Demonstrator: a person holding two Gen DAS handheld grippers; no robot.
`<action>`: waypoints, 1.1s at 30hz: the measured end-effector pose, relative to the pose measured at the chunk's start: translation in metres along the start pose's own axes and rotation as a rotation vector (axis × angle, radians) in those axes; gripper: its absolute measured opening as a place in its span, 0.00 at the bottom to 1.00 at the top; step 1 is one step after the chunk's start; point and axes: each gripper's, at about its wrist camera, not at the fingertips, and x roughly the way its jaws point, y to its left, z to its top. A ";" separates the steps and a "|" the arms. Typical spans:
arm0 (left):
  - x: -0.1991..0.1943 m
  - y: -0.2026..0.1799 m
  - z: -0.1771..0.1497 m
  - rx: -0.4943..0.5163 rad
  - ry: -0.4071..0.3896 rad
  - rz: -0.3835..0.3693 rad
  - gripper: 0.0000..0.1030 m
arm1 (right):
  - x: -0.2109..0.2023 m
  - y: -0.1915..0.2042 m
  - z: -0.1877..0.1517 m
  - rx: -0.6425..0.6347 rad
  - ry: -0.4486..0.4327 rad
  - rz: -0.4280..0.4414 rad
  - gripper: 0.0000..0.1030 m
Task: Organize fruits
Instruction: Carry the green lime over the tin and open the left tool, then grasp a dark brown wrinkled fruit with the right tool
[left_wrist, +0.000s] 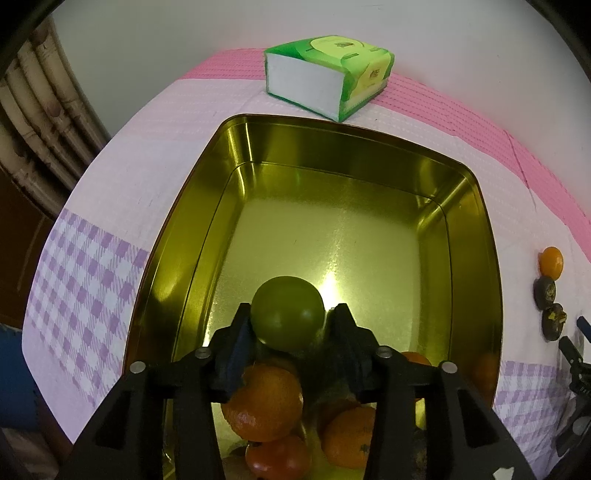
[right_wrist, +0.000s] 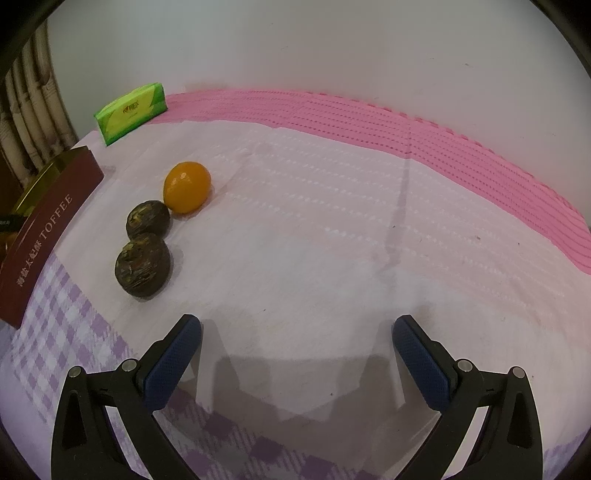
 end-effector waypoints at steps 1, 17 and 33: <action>-0.001 0.001 -0.001 -0.002 0.000 -0.003 0.42 | -0.001 0.001 0.000 0.000 0.003 0.000 1.00; -0.043 0.002 -0.014 0.001 -0.057 -0.011 0.52 | -0.002 0.056 -0.001 -0.072 0.008 0.039 0.99; -0.078 0.022 -0.034 -0.017 -0.139 0.016 0.62 | 0.000 0.094 0.024 -0.130 -0.010 0.073 0.46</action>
